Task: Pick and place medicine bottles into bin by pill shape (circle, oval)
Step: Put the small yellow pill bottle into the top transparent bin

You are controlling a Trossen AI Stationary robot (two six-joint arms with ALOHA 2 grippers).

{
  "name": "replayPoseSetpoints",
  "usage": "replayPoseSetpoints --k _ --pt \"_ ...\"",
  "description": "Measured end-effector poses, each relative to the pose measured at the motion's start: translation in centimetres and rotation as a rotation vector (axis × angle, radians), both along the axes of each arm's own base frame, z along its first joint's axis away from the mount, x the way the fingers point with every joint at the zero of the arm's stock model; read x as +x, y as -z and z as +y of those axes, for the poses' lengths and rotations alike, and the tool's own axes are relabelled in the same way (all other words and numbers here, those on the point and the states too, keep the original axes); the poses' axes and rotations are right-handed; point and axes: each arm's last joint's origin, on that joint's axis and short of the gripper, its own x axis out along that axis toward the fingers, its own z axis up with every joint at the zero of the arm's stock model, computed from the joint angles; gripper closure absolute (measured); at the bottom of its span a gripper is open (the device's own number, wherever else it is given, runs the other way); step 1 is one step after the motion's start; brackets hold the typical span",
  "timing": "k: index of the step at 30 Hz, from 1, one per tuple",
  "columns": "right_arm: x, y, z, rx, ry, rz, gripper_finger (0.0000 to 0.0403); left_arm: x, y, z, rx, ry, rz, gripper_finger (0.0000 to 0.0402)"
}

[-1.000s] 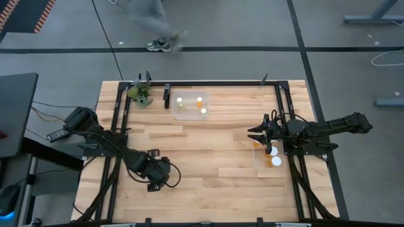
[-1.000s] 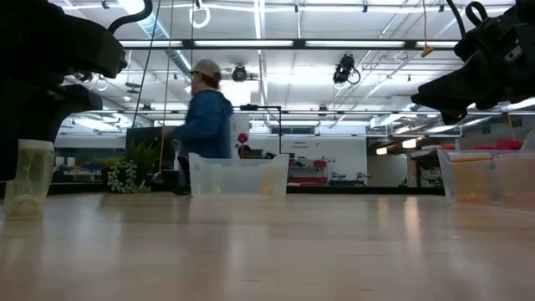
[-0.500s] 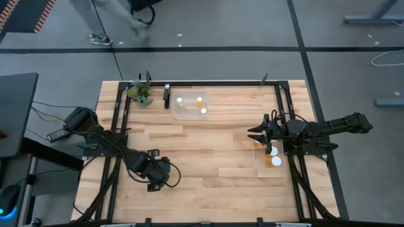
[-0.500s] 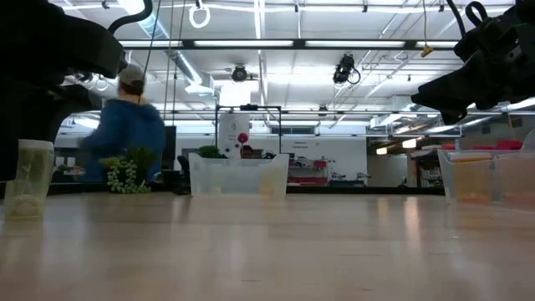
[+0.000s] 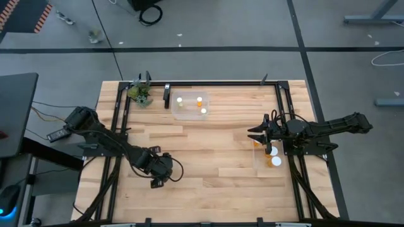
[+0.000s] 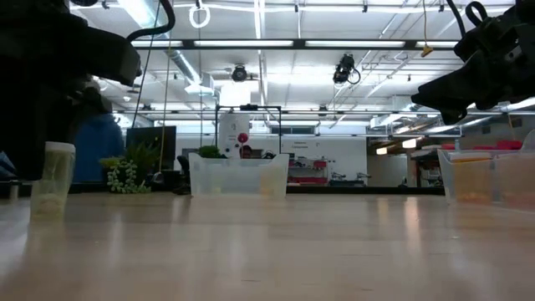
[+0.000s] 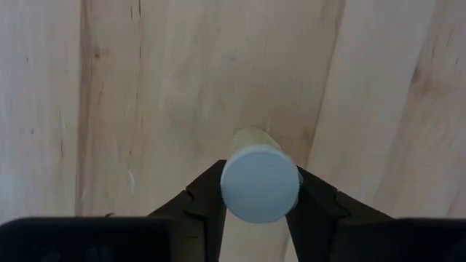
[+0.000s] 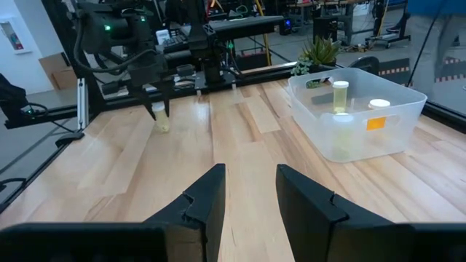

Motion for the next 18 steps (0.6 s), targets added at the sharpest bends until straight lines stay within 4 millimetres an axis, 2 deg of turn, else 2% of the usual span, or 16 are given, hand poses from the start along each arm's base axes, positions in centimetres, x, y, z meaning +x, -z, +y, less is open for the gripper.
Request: replayPoseSetpoints --k 5,13,18 --pt "0.0 0.0 0.0 0.000 -0.001 0.000 0.0274 0.0 -0.2 0.1 -0.004 -0.001 -0.006 0.0282" --pt "0.0 0.0 0.0 0.000 -0.001 0.000 0.0274 0.8 -2.1 0.5 -0.004 0.002 -0.049 0.0278" --pt "0.0 0.1 0.0 -0.001 0.000 0.006 0.0274 1.5 -2.6 1.5 0.022 0.020 -0.056 0.0281"
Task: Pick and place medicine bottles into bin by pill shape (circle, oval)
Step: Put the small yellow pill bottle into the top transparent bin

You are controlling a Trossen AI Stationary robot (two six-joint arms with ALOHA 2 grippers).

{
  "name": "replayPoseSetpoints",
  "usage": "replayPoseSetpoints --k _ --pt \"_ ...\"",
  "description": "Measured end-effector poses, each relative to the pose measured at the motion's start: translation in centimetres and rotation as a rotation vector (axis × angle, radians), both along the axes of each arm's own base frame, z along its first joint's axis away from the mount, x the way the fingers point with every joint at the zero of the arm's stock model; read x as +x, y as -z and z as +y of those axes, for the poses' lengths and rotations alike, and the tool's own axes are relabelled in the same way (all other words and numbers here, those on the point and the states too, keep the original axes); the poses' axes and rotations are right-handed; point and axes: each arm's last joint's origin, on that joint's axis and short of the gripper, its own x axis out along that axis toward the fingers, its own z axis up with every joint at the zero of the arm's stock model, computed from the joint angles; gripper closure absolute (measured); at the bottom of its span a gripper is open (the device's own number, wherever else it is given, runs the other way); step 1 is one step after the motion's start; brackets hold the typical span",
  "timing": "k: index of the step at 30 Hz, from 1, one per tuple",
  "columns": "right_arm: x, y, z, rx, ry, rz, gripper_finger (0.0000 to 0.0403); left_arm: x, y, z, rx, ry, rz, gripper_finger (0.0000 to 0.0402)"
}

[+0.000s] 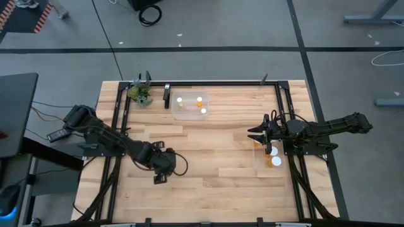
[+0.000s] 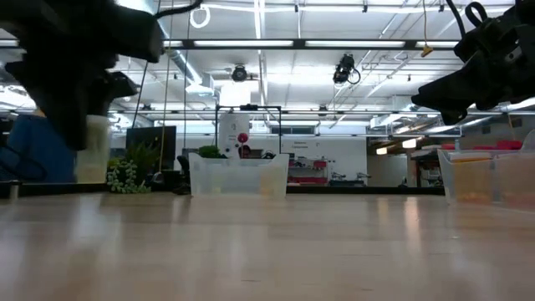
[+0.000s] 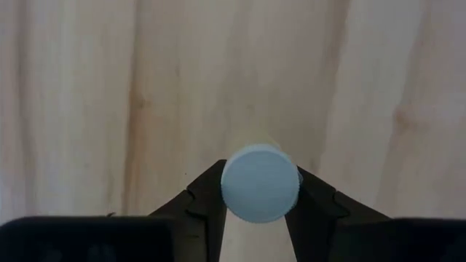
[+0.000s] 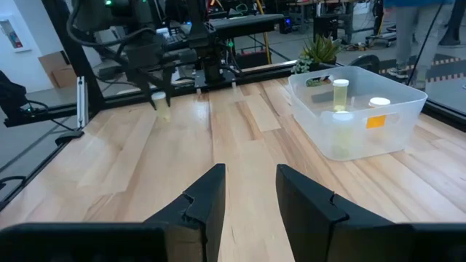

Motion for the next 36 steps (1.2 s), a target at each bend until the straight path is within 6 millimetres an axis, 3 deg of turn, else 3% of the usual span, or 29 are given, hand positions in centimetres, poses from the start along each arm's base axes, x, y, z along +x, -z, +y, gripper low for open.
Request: replayPoseSetpoints --k 15,28,36 --pt "0.0 0.0 0.0 0.000 0.000 0.001 0.0274 2.1 -0.1 4.8 0.050 0.062 -0.015 0.0278" --pt "0.0 0.0 0.0 0.000 0.000 0.000 0.0274 3.9 -0.3 10.8 0.134 0.154 -0.084 0.0276" --pt "0.0 0.0 0.0 0.000 0.000 0.000 0.0274 4.5 -0.7 14.8 0.189 0.117 -0.153 0.0279"
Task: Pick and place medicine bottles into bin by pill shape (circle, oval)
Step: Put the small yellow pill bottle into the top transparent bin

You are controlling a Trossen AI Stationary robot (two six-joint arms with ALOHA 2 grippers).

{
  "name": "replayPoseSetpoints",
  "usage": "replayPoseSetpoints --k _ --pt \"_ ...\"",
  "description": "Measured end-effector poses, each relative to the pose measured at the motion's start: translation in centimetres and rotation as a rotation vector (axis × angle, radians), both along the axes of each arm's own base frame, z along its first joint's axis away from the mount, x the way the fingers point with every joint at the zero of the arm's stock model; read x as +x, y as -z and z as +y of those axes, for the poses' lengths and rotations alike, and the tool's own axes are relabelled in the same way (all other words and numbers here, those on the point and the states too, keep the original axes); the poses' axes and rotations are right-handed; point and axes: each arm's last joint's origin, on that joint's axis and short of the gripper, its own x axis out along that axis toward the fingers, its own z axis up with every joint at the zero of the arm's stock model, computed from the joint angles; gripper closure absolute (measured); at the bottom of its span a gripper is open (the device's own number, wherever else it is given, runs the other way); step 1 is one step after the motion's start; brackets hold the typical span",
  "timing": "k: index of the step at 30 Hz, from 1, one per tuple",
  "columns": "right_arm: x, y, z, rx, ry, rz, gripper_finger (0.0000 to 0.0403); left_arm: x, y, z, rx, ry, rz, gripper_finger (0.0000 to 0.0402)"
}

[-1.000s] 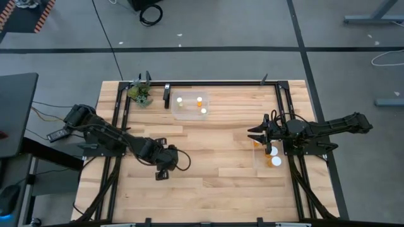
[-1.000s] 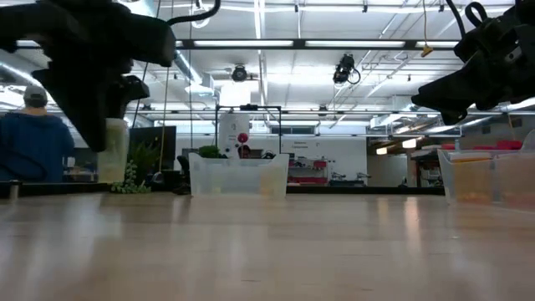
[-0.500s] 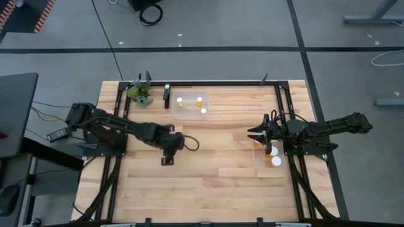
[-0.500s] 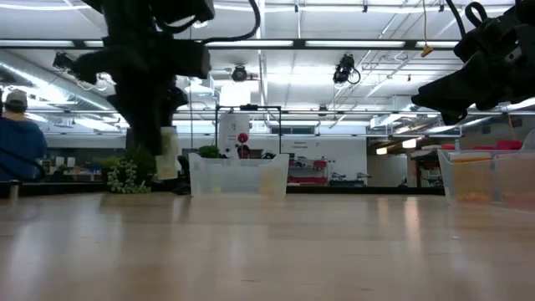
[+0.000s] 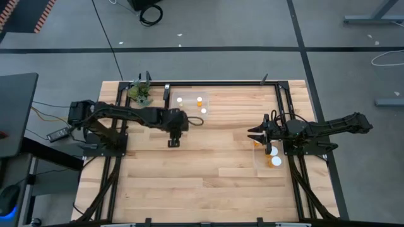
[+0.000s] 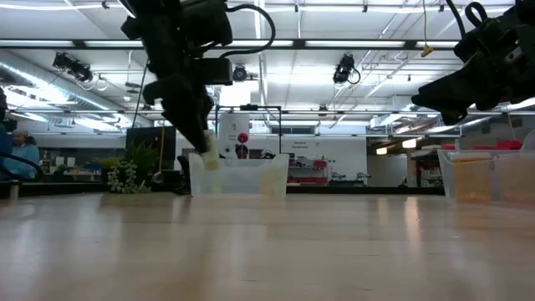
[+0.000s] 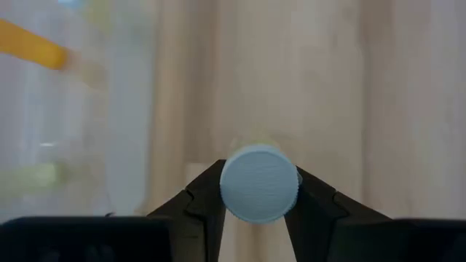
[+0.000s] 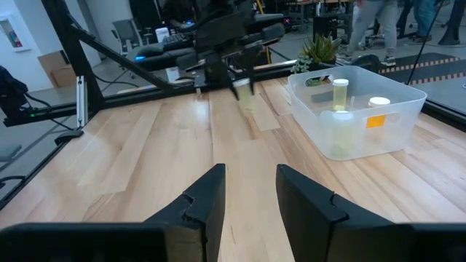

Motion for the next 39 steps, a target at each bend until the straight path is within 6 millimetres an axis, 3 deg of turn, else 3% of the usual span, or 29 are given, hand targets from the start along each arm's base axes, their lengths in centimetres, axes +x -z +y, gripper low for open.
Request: replayPoseSetpoints --k 5,17,23,30,39 --pt "0.0 0.0 0.0 0.000 0.000 0.000 0.0274 0.3 -0.5 1.8 0.033 -0.006 -0.036 0.0277" --pt "0.0 0.0 0.0 0.000 0.000 0.000 0.0274 1.5 -4.8 5.8 0.096 -0.074 -0.169 0.0275" --pt "0.0 0.0 0.0 0.000 0.000 0.000 0.0274 1.2 -5.2 7.9 0.131 -0.106 -0.192 0.0278" --pt "0.0 0.0 0.0 0.000 0.000 0.000 0.0274 1.7 -4.0 9.5 0.150 -0.116 -0.171 0.0277" --pt "0.0 0.0 0.0 0.000 0.000 0.000 0.0274 2.7 0.3 11.3 0.132 -0.111 -0.043 0.0279"
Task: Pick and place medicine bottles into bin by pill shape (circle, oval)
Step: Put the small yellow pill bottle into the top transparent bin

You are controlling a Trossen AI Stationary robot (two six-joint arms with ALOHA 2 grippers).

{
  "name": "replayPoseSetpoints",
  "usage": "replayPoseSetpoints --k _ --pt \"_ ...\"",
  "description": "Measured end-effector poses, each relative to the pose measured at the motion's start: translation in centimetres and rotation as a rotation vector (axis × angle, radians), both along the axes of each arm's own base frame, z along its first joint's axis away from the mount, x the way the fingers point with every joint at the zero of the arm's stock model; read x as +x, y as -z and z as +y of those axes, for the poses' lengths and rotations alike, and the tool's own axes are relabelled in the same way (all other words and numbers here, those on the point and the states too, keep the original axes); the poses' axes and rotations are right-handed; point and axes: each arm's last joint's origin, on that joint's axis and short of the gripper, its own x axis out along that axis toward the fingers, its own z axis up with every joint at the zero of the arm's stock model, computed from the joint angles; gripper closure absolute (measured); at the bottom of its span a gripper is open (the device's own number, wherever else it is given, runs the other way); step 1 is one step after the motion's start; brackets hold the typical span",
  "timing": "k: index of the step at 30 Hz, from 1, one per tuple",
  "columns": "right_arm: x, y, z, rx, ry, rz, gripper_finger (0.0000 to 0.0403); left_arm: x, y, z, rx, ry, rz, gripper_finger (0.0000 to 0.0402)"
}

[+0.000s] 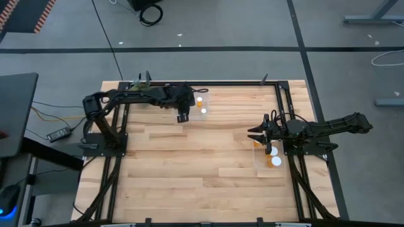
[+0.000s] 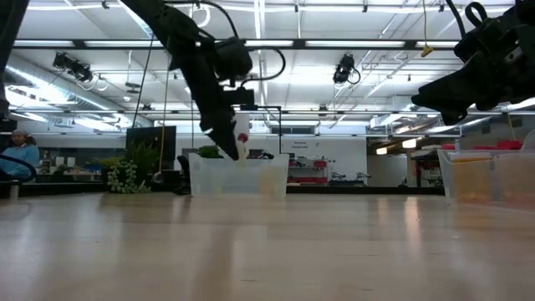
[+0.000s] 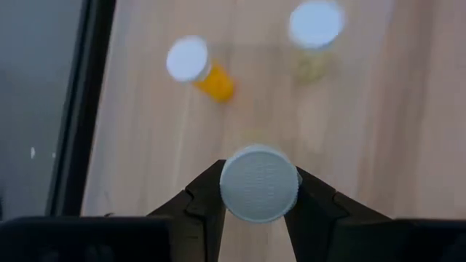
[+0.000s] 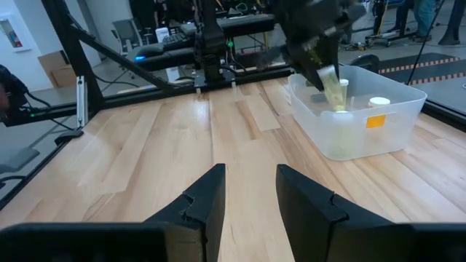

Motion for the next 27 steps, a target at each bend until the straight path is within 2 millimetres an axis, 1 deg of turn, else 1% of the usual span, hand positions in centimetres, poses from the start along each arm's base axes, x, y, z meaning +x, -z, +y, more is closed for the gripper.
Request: replayPoseSetpoints --k 5,8,17,24,27 --pt "0.0 0.0 0.0 0.000 0.000 0.000 0.0274 0.0 1.7 0.9 -0.020 -0.016 0.053 0.0275" --pt "0.0 0.0 0.0 0.000 0.000 0.000 0.0274 0.1 2.1 0.9 -0.035 -0.007 0.061 0.0276" --pt "0.0 0.0 0.0 0.000 0.000 0.000 0.0274 0.2 2.1 0.8 -0.071 0.004 0.044 0.0275" --pt "0.0 0.0 0.0 0.000 0.000 0.000 0.0274 0.3 2.0 0.8 -0.046 0.032 0.045 0.0279" --pt "0.0 0.0 0.0 0.000 0.001 0.000 0.0274 0.6 1.5 1.0 -0.026 0.047 0.036 0.0277"
